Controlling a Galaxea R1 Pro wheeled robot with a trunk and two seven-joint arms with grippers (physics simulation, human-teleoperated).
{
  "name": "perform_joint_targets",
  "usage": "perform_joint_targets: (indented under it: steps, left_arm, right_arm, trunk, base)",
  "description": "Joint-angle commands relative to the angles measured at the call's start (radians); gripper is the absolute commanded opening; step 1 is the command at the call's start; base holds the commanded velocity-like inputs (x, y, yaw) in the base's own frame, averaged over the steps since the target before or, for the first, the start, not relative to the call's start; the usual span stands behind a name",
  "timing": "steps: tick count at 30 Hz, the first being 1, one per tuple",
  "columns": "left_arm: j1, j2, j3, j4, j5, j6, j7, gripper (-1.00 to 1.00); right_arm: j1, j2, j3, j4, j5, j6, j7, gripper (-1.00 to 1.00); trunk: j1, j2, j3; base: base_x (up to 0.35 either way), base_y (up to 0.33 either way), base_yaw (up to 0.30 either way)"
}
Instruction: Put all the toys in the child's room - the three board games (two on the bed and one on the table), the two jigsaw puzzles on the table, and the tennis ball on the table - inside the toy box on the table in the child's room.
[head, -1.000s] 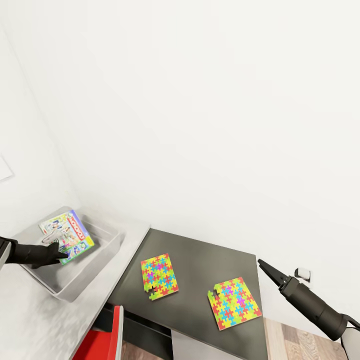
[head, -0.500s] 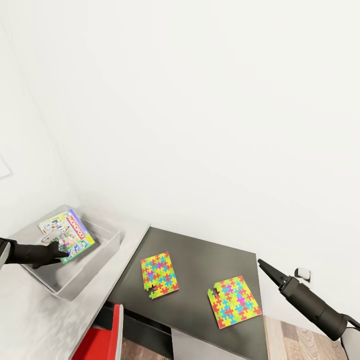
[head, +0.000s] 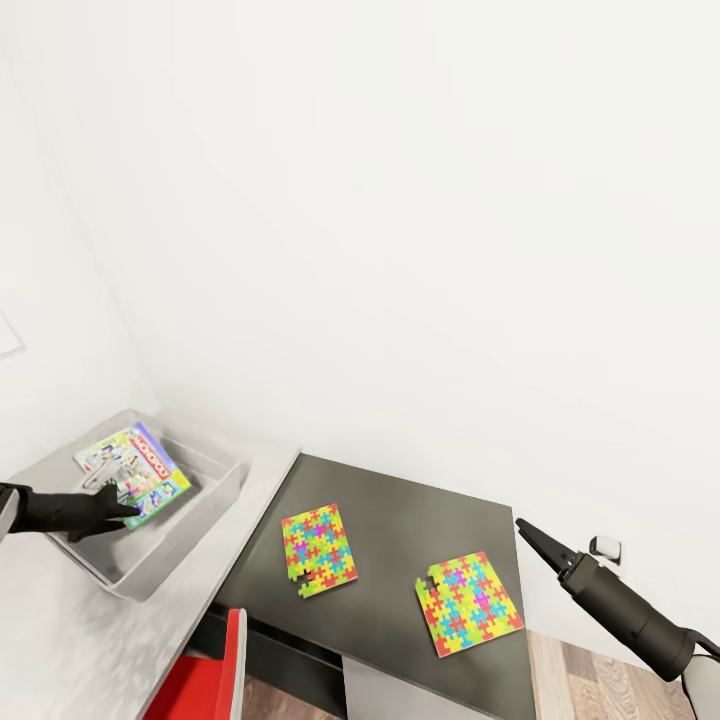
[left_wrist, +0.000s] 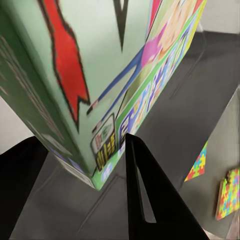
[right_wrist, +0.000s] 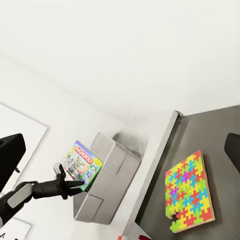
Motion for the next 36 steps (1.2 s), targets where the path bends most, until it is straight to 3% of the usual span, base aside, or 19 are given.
perform_joint_targets:
  steps: [1,16,36]
  left_arm:
    - [-0.002,-0.001,0.017,0.006,-0.010,0.006,-0.007,-1.00]
    - [-0.002,-0.001,0.092,0.032,-0.011,0.008,-0.007,-1.00]
    - [-0.001,-0.006,0.102,0.036,-0.010,0.008,-0.006,-1.00]
  right_arm:
    - [-0.001,0.000,-0.001,0.000,-0.002,0.005,0.001,1.00]
    - [-0.001,0.000,-0.001,-0.001,-0.002,0.005,0.002,1.00]
    - [-0.001,-0.002,-0.001,-0.001,-0.002,0.007,0.002,1.00]
  trunk:
    - [0.001,-0.002,-0.002]
    - [0.001,-0.002,-0.002]
    - [0.001,-0.002,-0.012]
  base:
    - [0.000,0.000,0.000]
    - [0.000,0.000,0.000]
    - [0.000,0.000,0.000]
